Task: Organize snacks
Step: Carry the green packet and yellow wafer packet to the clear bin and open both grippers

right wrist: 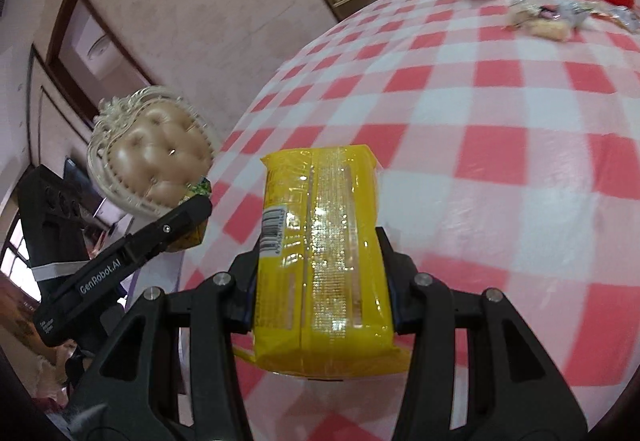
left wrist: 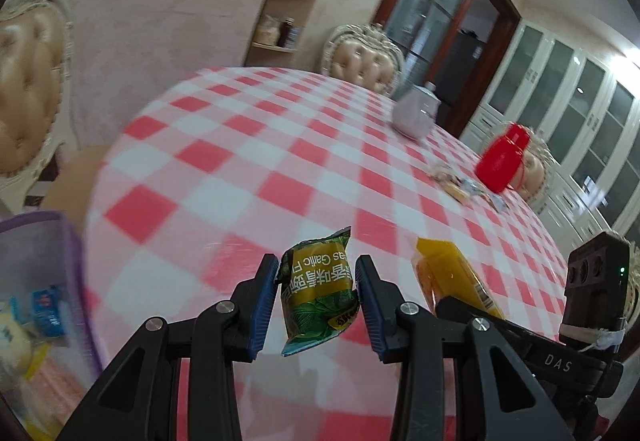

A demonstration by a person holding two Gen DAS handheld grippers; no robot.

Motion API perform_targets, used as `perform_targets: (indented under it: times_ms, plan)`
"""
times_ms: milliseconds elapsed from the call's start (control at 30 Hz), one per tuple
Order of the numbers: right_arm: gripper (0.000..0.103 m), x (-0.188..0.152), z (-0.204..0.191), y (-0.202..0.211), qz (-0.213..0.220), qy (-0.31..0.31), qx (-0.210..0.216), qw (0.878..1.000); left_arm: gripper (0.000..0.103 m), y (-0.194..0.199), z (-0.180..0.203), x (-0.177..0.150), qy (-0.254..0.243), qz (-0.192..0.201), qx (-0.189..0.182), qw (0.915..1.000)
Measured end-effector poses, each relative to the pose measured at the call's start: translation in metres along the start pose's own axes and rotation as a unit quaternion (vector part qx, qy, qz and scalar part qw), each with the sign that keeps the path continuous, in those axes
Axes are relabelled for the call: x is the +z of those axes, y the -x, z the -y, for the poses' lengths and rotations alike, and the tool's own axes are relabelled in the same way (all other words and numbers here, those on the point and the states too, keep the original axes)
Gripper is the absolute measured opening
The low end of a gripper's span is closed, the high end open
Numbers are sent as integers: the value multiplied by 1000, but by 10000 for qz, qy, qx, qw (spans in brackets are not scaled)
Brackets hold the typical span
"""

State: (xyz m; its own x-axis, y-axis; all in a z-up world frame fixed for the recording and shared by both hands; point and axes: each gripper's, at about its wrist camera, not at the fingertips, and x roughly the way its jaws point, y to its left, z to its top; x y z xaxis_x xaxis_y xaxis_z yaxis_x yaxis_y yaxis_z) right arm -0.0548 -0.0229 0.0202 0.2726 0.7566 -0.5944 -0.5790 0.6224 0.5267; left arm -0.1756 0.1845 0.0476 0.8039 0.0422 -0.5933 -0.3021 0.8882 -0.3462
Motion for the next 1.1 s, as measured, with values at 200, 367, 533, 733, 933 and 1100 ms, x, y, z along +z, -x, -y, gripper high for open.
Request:
perform_targets:
  times_ms: [200,367,533,733,933,1100]
  plan:
    - [51,-10,-42,-28,-351,353,361,9981,41,28,-56,-5,319,135,480,9982]
    - [51,-24,-87,-53,-660,794,672,9924,41,49,-100,-7,657,267,894,9935]
    - [51,-43,-135,-77,-988,1284,976,9819,41,74,-139,-10,919,423,1384,9852]
    - [51,-73,-197,-104,-1411,1994,1282,9612,41,109,-186,-13,1393,766,1985,9671]
    - [56,-107,-236,-113,-1998,2833,1752,9215,83,142,-204,-6,1958,1287,2696,9340]
    - [65,-64,-195,-84,-1282,2547,1409,9481,88,121,-160,8,1388,1267,2404,9523]
